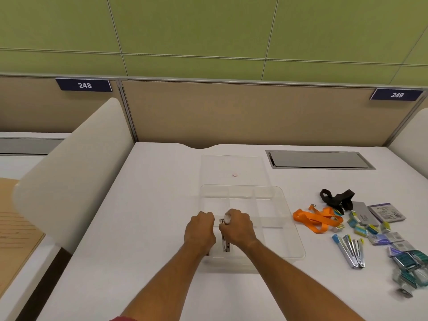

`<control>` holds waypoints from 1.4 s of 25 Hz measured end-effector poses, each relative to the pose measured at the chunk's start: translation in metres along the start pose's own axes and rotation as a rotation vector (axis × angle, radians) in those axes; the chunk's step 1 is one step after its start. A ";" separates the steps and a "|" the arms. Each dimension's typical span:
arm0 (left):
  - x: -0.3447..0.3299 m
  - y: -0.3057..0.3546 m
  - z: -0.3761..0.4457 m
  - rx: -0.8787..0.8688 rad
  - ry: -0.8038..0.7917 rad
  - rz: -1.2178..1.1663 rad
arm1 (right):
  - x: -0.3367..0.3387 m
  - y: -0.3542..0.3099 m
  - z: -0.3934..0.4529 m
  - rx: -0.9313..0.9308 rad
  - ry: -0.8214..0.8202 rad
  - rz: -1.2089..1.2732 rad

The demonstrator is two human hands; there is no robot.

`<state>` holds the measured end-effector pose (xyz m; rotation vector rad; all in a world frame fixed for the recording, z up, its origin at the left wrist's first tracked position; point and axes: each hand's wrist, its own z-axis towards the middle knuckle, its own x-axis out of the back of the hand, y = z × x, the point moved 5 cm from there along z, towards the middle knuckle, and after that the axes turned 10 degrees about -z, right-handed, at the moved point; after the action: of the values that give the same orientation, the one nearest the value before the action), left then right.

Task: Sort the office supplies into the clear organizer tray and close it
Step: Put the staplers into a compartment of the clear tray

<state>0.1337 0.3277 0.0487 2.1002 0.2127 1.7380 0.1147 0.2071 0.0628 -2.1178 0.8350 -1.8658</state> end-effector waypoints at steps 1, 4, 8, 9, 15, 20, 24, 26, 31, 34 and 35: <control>0.006 -0.002 0.000 -0.019 0.027 0.006 | -0.002 -0.002 0.001 0.005 -0.008 -0.036; 0.016 -0.011 -0.001 -0.074 0.127 0.081 | -0.011 -0.007 0.004 0.017 -0.041 -0.135; 0.010 -0.026 -0.005 -0.060 0.121 0.152 | -0.029 -0.010 0.003 0.049 -0.111 -0.239; 0.007 -0.030 -0.006 -0.052 0.098 0.144 | -0.033 -0.011 0.003 0.057 -0.117 -0.259; -0.007 -0.046 -0.011 -0.032 -0.006 0.127 | -0.034 -0.009 0.000 0.082 -0.079 -0.202; -0.003 -0.035 -0.019 -0.078 0.045 0.167 | -0.012 0.003 -0.012 0.181 0.073 -0.220; -0.003 -0.009 -0.023 -0.149 0.090 0.176 | 0.008 0.030 -0.026 0.215 0.158 -0.353; -0.009 0.009 -0.025 -0.183 0.089 0.186 | 0.016 0.051 -0.033 0.174 0.155 -0.430; -0.030 0.063 -0.033 -0.261 0.080 0.187 | 0.045 0.108 -0.047 0.078 0.195 -0.490; -0.045 0.100 -0.034 -0.290 0.074 0.172 | 0.068 0.148 -0.054 0.022 0.240 -0.476; -0.051 0.114 -0.034 -0.298 0.068 0.170 | 0.077 0.162 -0.057 0.011 0.254 -0.473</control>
<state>0.0739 0.2123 0.0527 1.8897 -0.2008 1.8108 0.0182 0.0458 0.0579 -2.2460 0.3781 -2.3998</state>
